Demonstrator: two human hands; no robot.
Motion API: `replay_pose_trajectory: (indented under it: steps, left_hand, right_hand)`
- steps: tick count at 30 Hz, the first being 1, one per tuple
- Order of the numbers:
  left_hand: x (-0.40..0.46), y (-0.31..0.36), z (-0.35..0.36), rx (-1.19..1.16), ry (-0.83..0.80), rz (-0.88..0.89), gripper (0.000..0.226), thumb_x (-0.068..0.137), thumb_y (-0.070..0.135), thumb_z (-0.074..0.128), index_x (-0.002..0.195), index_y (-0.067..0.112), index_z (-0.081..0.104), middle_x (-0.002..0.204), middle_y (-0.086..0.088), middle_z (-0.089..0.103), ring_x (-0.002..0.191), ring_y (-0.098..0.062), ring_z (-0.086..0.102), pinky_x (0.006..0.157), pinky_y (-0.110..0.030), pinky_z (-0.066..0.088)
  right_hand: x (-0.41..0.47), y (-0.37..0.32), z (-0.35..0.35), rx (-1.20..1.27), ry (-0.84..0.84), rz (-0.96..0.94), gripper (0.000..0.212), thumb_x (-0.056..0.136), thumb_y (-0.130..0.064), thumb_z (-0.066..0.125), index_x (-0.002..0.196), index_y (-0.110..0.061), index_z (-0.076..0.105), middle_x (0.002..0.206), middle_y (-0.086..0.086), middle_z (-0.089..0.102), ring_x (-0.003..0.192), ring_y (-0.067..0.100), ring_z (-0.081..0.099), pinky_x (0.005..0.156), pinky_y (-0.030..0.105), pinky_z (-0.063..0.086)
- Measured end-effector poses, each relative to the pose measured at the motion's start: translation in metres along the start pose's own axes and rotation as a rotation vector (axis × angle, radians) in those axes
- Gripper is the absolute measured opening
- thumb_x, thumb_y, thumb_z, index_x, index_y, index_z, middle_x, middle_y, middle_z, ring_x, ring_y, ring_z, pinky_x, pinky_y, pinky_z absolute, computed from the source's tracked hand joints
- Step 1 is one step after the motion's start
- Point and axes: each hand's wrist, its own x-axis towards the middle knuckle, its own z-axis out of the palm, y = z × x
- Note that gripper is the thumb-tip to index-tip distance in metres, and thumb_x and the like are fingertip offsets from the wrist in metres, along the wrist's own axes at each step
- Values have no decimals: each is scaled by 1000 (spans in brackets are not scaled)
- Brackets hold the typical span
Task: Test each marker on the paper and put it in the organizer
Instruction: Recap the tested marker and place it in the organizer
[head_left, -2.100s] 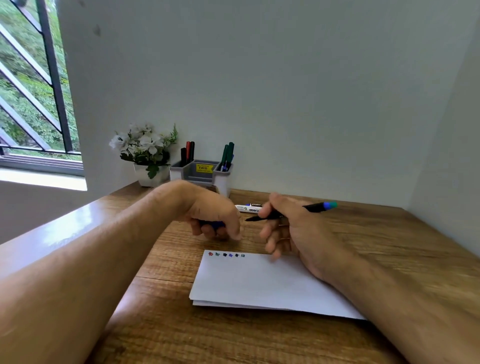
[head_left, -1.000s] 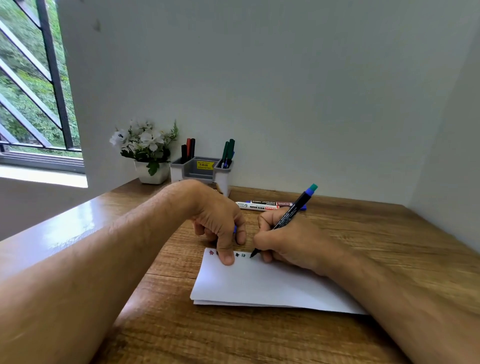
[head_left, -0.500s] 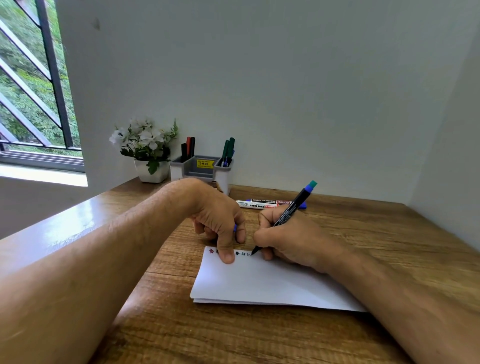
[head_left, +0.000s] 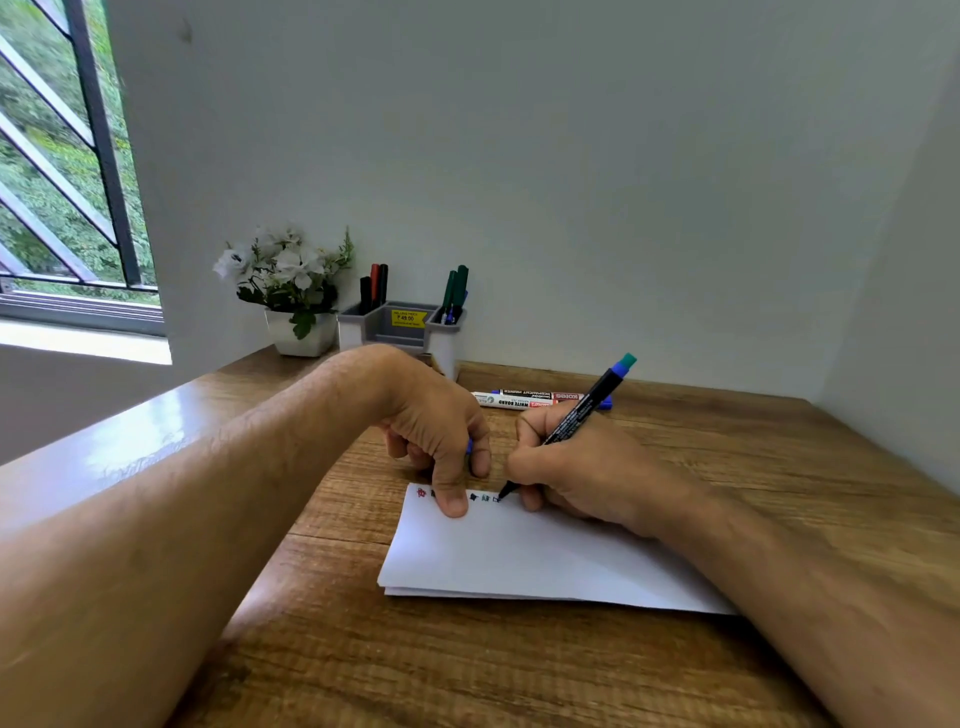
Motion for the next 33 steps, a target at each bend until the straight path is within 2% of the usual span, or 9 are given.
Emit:
replay_pose_trajectory:
  steps: [3,10,17,25,30,33]
  left_hand:
    - [0,0,0,10,-6,-3,35,74,19,84,97,29,59,97,-10,47,66,-14,41,55,-24,37]
    - [-1,1,0,4,-8,-1,36,74,18,84,97,29,59,90,-9,47,62,-13,39,52,-24,35]
    - [0,1,0,16,-6,-6,35,76,19,82,99,29,58,99,-10,47,67,-14,41,59,-26,40]
    - [4,-1,0,4,-11,0,35,76,18,83,99,28,59,101,-11,48,68,-15,42,56,-25,39]
    - [4,-1,-1,2,-7,0,34,75,18,83,96,30,59,94,-8,50,64,-13,43,54,-24,40]
    - [4,0,-1,9,-8,0,33,76,19,82,96,30,58,91,-7,50,64,-13,44,58,-25,41]
  right_hand:
    - [0,0,0,-18,-4,1,13,61,-27,65,54,-22,56,51,2,65,33,2,41,35,16,30]
    - [1,2,0,-28,2,3,10,62,-25,64,56,-22,57,53,3,67,34,2,41,35,16,30]
    - [1,1,-1,-18,13,-1,12,62,-25,65,60,-19,55,51,3,65,32,0,43,34,14,30]
    - [1,0,0,-2,-2,7,17,60,-25,67,48,-23,55,49,2,64,31,1,44,33,12,30]
    - [2,0,1,-55,21,24,19,47,-41,66,52,-25,57,51,2,66,34,1,44,36,15,31]
    - [2,1,0,-49,22,30,13,57,-32,66,57,-22,57,52,2,67,34,0,46,36,15,32]
